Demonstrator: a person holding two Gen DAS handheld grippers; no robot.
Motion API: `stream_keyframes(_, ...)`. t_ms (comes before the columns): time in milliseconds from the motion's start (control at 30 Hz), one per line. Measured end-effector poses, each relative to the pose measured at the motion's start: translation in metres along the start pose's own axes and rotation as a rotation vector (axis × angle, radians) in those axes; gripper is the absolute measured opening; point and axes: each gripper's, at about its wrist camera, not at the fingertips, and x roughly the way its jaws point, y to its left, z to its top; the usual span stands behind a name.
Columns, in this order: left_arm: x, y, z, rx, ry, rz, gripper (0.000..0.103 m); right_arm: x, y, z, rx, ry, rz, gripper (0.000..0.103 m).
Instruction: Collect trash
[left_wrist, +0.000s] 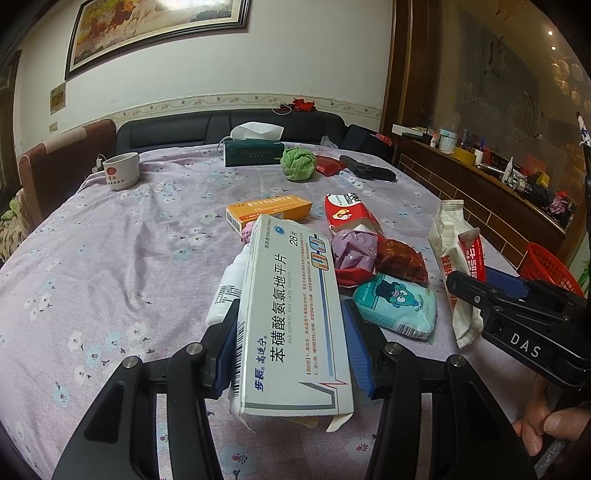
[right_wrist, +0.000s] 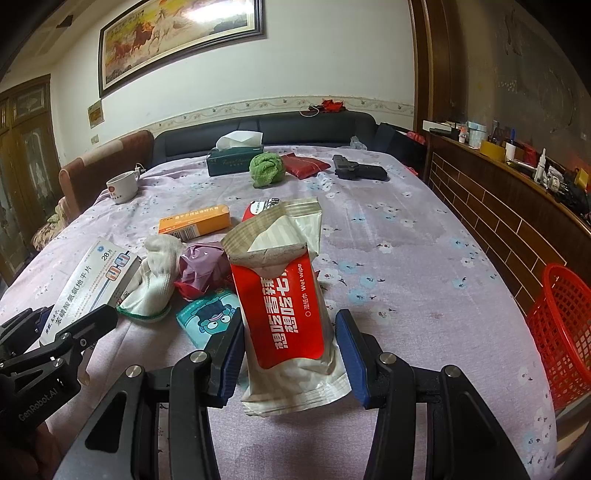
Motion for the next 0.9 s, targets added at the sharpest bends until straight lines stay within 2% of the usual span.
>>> stream_keyframes(400, 0.0, 0.001, 0.001, 0.001, -0.005, -0.01, 0.05, 0.0, 0.001, 0.0, -0.001, -0.002, -0.002, 0.052)
stream_keyframes(600, -0.012, -0.002, -0.001, 0.006, -0.058, -0.03, 0.05, -0.002, -0.005, 0.0, 0.023, 0.004, 0.017, 0.052)
stream_keyframes(700, -0.016, -0.009, -0.001, 0.005, -0.043, -0.065, 0.05, -0.009, -0.012, -0.002, 0.043, 0.013, 0.028, 0.052)
stream_keyframes(900, -0.03, -0.04, 0.009, 0.06, -0.067, -0.121, 0.05, -0.035, -0.034, -0.006, 0.079, -0.008, 0.043, 0.052)
